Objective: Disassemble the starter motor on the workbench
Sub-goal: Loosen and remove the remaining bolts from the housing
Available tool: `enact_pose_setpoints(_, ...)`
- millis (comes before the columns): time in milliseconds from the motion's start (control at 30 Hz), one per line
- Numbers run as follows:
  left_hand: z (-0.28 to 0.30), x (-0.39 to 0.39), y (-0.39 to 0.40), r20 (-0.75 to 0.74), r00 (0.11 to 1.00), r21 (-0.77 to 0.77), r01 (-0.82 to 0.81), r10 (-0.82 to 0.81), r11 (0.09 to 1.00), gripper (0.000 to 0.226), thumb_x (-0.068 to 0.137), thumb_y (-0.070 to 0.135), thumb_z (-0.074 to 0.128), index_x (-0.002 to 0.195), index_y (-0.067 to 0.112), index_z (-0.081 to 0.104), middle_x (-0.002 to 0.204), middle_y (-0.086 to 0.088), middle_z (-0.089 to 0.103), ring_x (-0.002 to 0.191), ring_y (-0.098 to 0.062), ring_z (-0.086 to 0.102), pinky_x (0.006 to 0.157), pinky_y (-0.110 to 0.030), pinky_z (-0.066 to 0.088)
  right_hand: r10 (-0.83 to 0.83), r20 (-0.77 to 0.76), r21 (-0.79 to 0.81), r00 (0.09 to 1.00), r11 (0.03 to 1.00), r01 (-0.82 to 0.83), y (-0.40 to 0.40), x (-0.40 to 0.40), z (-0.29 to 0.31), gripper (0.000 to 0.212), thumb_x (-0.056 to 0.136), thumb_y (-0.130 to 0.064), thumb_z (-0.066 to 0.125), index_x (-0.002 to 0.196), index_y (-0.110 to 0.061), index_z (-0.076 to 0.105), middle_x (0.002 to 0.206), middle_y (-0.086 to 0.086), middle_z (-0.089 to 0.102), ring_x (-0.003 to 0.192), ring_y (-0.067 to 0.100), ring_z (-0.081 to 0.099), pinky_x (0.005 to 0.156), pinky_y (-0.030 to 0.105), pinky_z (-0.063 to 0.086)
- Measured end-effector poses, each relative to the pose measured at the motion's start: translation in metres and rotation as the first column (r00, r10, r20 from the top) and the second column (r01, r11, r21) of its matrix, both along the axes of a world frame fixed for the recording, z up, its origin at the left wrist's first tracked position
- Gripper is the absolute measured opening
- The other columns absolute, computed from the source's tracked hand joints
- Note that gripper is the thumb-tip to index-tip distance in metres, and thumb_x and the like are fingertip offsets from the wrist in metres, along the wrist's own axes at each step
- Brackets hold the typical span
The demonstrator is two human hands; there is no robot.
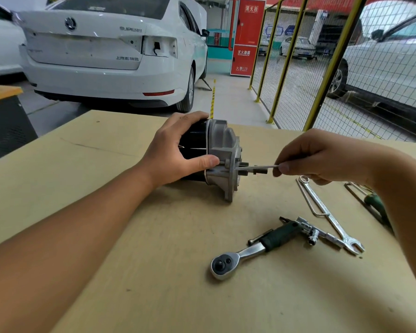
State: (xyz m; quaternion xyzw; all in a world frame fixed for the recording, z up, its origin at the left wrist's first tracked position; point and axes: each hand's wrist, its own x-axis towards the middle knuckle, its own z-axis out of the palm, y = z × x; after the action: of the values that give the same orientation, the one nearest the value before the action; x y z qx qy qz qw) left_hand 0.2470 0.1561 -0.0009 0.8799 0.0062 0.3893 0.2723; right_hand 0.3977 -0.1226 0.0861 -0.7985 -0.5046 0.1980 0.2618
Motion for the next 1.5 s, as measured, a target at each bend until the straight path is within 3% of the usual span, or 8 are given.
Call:
enact_pose_setpoints(200, 0.0, 0.0, 0.0, 0.009, 1.0, 0.005, 0.003, -0.003, 1.0, 0.087, 0.069, 0.064, 0.081, 0.144, 0.028, 0.054, 0.122, 0.009, 0.054, 0.116, -0.001, 0.054, 0.099, -0.015, 0.041, -0.061, -0.044, 0.022, 0.997, 0.998, 0.062, 0.007, -0.003, -0.008, 0.023, 0.099, -0.018, 0.061, 0.084, -0.025, 0.078, 0.051, -0.009, 0.044, 0.047, 0.012, 0.035, 0.043, 0.026, 0.032)
enact_pose_setpoints(367, 0.0, 0.0, 0.0, 0.009, 1.0, 0.01, 0.0, 0.0, 1.0, 0.087, 0.07, 0.064, 0.08, 0.144, 0.027, 0.054, 0.12, 0.008, 0.054, 0.115, -0.001, 0.054, 0.098, -0.013, 0.04, 0.002, -0.116, -0.045, 0.993, 0.999, -0.007, 0.008, -0.012, -0.016, 0.027, 0.103, -0.023, 0.055, 0.085, -0.023, 0.074, 0.056, 0.006, 0.051, 0.044, 0.019, 0.042, 0.042, 0.025, 0.038)
enact_pose_setpoints(467, 0.0, 0.0, 0.0, 0.009, 1.0, 0.019, 0.001, -0.001, 1.0, 0.086, 0.07, 0.063, 0.08, 0.144, 0.027, 0.054, 0.122, 0.007, 0.055, 0.116, -0.003, 0.054, 0.099, -0.014, 0.04, 0.014, -0.066, -0.095, 0.998, 0.995, -0.02, 0.011, -0.017, -0.018, 0.03, 0.105, -0.025, 0.05, 0.083, -0.027, 0.07, 0.059, 0.014, 0.06, 0.045, 0.024, 0.048, 0.046, 0.02, 0.042)
enact_pose_setpoints(700, 0.0, 0.0, 0.001, 0.006, 1.0, 0.023, 0.001, -0.002, 1.0, 0.087, 0.071, 0.063, 0.081, 0.145, 0.027, 0.053, 0.123, 0.006, 0.055, 0.117, -0.006, 0.055, 0.1, -0.014, 0.041, -0.075, 0.031, 0.018, 0.997, 0.997, 0.075, 0.015, -0.017, -0.015, 0.026, 0.102, -0.018, 0.055, 0.082, -0.018, 0.072, 0.057, 0.006, 0.065, 0.043, 0.018, 0.055, 0.047, 0.023, 0.049)
enact_pose_setpoints(933, 0.0, 0.001, 0.001, 0.011, 1.0, 0.02, 0.001, -0.002, 1.0, 0.087, 0.07, 0.063, 0.081, 0.144, 0.027, 0.054, 0.124, 0.006, 0.055, 0.116, -0.004, 0.055, 0.1, -0.014, 0.041, -0.024, 0.075, 0.052, 0.997, 0.998, 0.021, 0.018, -0.02, -0.02, 0.017, 0.096, -0.016, 0.065, 0.082, -0.019, 0.074, 0.064, 0.004, 0.07, 0.047, 0.017, 0.061, 0.051, 0.019, 0.05)
enact_pose_setpoints(1100, -0.002, 0.001, 0.002, 0.013, 1.0, 0.019, 0.004, -0.004, 1.0, 0.086, 0.07, 0.063, 0.081, 0.144, 0.029, 0.053, 0.123, 0.006, 0.055, 0.116, -0.005, 0.055, 0.098, -0.013, 0.041, -0.063, 0.216, 0.194, 0.974, 0.981, 0.02, 0.026, -0.023, -0.023, 0.013, 0.092, -0.023, 0.07, 0.082, -0.018, 0.076, 0.066, -0.007, 0.069, 0.055, 0.006, 0.06, 0.05, 0.016, 0.045)
enact_pose_setpoints(1200, -0.001, 0.001, 0.001, 0.01, 1.0, 0.016, 0.004, -0.004, 1.0, 0.087, 0.07, 0.064, 0.08, 0.144, 0.029, 0.053, 0.123, 0.005, 0.055, 0.115, -0.005, 0.056, 0.097, -0.013, 0.041, -0.057, 0.33, 0.17, 0.942, 0.985, 0.0, 0.033, -0.029, -0.027, 0.017, 0.098, -0.024, 0.064, 0.082, -0.021, 0.07, 0.068, -0.008, 0.063, 0.065, 0.002, 0.056, 0.059, 0.023, 0.042)
enact_pose_setpoints(1500, 0.001, -0.001, 0.0, 0.017, 1.0, 0.012, 0.01, -0.01, 1.0, 0.086, 0.07, 0.063, 0.081, 0.144, 0.029, 0.053, 0.121, 0.013, 0.053, 0.115, 0.004, 0.053, 0.096, -0.008, 0.038, -0.078, 0.317, 0.27, 0.945, 0.963, -0.011, 0.031, -0.028, -0.039, 0.013, 0.096, -0.021, 0.066, 0.086, -0.019, 0.074, 0.062, -0.012, 0.062, 0.065, 0.004, 0.058, 0.056, 0.018, 0.04)
